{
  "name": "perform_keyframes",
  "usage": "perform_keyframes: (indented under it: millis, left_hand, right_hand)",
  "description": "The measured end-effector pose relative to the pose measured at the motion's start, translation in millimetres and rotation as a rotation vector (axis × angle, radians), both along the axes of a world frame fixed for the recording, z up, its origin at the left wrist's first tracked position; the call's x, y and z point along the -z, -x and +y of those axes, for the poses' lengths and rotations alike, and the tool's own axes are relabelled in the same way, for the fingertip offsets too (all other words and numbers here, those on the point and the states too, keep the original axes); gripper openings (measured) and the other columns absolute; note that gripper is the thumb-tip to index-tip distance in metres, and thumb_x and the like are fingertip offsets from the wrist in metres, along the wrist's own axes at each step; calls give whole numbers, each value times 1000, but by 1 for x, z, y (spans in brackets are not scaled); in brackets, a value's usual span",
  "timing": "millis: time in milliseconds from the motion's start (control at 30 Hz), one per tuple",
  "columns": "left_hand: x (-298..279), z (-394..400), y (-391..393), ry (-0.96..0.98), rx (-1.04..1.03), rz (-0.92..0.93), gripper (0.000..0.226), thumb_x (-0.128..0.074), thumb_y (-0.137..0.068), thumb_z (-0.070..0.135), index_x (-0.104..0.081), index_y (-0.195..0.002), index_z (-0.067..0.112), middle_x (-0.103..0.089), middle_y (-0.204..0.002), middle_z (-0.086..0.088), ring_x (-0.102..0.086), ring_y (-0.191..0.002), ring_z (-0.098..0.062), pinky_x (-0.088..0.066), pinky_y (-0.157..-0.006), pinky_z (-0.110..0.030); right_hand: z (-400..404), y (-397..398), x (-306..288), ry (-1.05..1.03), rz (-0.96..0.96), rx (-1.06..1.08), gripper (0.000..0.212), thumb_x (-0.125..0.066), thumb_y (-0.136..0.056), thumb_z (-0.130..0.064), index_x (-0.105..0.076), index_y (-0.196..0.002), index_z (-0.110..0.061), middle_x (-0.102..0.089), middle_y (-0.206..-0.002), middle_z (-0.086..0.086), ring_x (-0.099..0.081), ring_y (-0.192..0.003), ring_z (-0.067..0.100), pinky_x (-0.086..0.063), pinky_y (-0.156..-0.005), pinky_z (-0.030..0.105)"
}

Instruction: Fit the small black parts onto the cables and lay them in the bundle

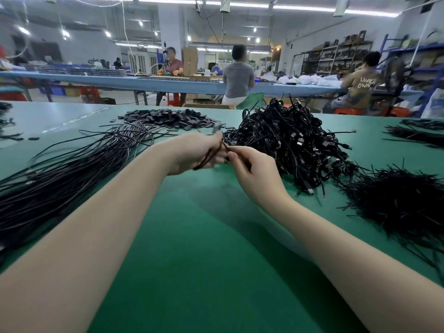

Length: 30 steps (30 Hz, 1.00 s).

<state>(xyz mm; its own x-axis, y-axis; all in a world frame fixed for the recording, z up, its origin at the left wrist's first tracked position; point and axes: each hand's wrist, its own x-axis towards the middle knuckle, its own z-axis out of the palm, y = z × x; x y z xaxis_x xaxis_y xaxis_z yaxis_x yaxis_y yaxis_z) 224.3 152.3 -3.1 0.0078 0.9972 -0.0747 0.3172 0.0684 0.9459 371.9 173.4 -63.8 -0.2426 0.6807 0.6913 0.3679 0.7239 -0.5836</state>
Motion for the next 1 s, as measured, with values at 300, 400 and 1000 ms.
perform_keyframes:
  millis: [300, 400, 1000]
  left_hand:
    - [-41, -19, 26, -288, 182, -903, 49, -37, -101, 35, -69, -67, 19, -53, -53, 11, -49, -44, -3, -34, -43, -15]
    - [-33, -21, 21, -166, 269, -490, 50, -40, -98, 35, -58, -54, 19, -35, -41, 10, -27, -31, -3, -22, -36, -17]
    - [10, 7, -10, -194, -101, -766, 42, -26, -106, 37, -59, -91, 16, -46, -50, 11, -55, -49, -8, -41, -53, -20]
  right_hand:
    - [4, -1, 17, 298, -238, -115, 26, -47, -99, -32, -68, -85, -24, -43, -51, -7, -35, -46, 9, -29, -49, 26]
    - [13, -14, 9, 330, -173, 138, 46, -50, -94, -49, -55, -63, -15, -38, -44, -6, -33, -43, 10, -26, -49, 29]
    - [4, 4, 14, 367, 112, -208, 15, -65, -90, -30, -70, -76, -28, -69, -60, -10, -47, -45, -3, -34, -46, 11]
